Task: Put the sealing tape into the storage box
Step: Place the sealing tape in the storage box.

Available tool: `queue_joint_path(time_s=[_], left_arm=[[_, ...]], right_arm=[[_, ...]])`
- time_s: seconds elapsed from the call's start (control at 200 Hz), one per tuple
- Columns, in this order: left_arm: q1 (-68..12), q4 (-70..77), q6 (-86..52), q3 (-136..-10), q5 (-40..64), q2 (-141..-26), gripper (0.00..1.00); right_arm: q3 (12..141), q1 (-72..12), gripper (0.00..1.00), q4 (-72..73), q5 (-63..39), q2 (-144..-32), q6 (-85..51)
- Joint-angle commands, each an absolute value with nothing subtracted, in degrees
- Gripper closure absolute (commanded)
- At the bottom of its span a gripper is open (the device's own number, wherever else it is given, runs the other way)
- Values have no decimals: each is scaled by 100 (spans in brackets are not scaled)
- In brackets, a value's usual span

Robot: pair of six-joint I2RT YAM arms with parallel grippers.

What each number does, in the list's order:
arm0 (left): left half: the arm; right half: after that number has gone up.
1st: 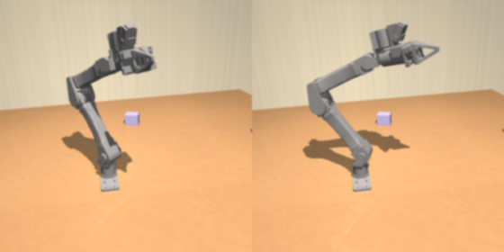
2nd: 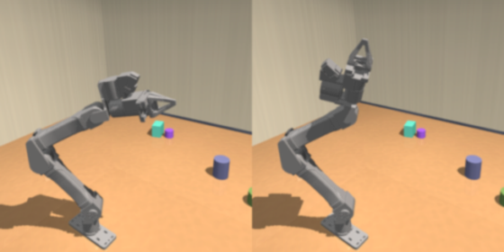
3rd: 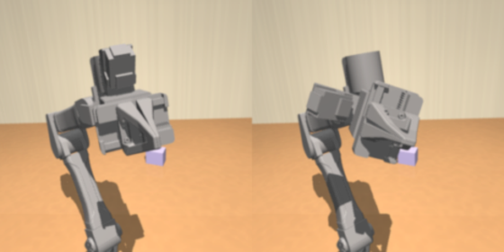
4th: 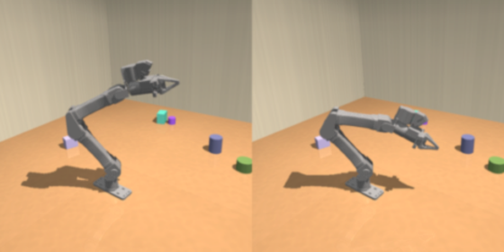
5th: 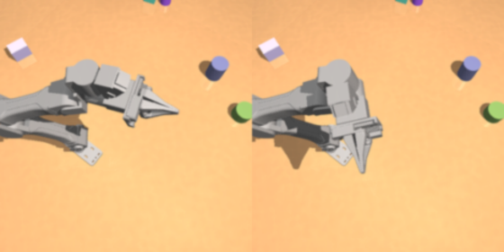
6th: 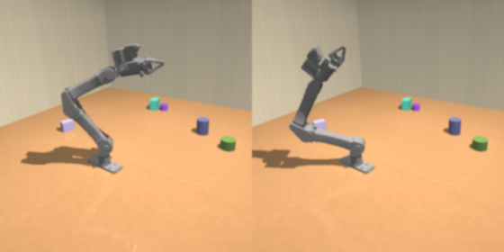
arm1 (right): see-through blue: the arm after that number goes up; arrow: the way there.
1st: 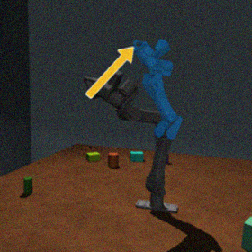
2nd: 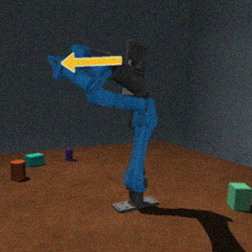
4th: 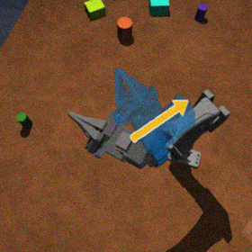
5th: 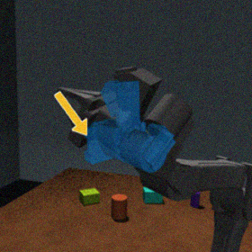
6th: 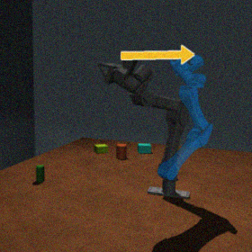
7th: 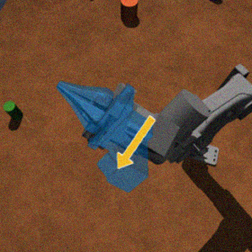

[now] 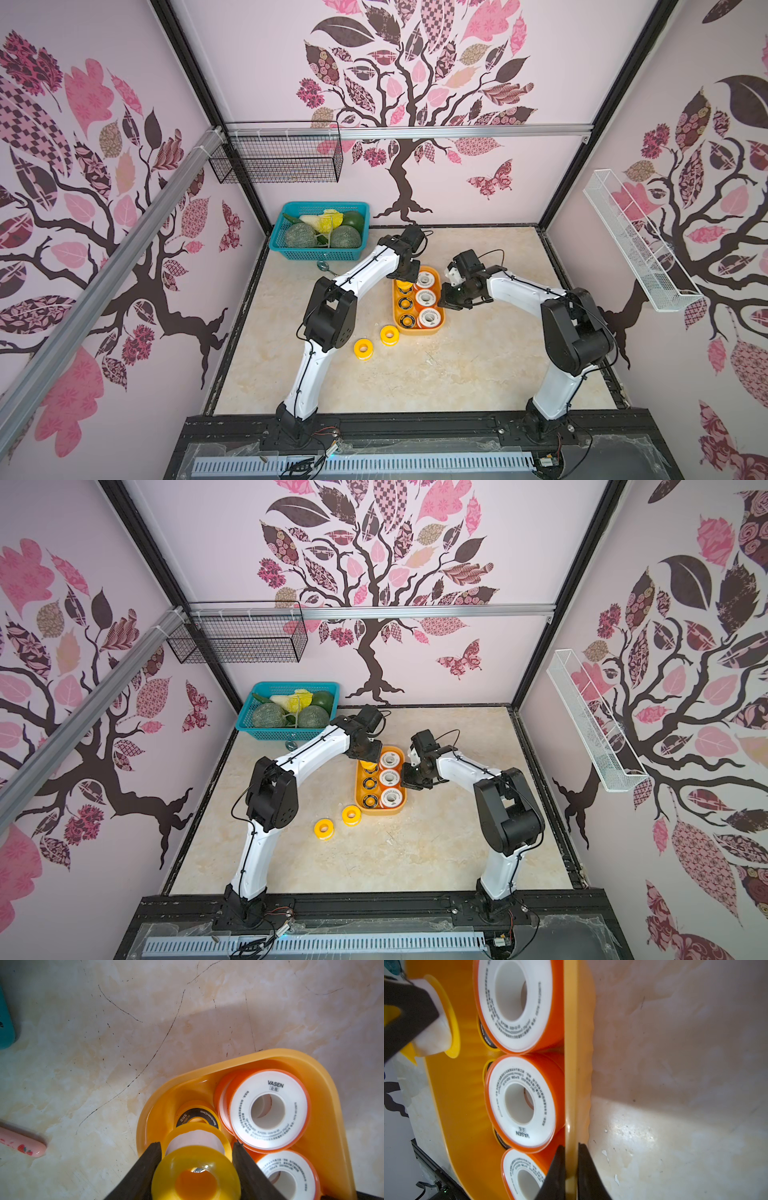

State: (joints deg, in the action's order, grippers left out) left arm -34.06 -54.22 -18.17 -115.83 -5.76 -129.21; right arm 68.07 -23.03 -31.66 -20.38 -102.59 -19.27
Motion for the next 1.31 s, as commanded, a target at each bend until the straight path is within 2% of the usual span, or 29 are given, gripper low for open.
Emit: queue_joint_path(time_s=[0.0, 1.3], left_arm=[[-3411, -5487, -1767, -11690, -615, -13075, 43], [-3418, -5524, -1818, -11892, -520, -13254, 38]], right_arm=[[6796, -2357, 86, -3360, -2076, -10046, -1878], [6818, -2363, 86, -3437, -2110, -10055, -1828]])
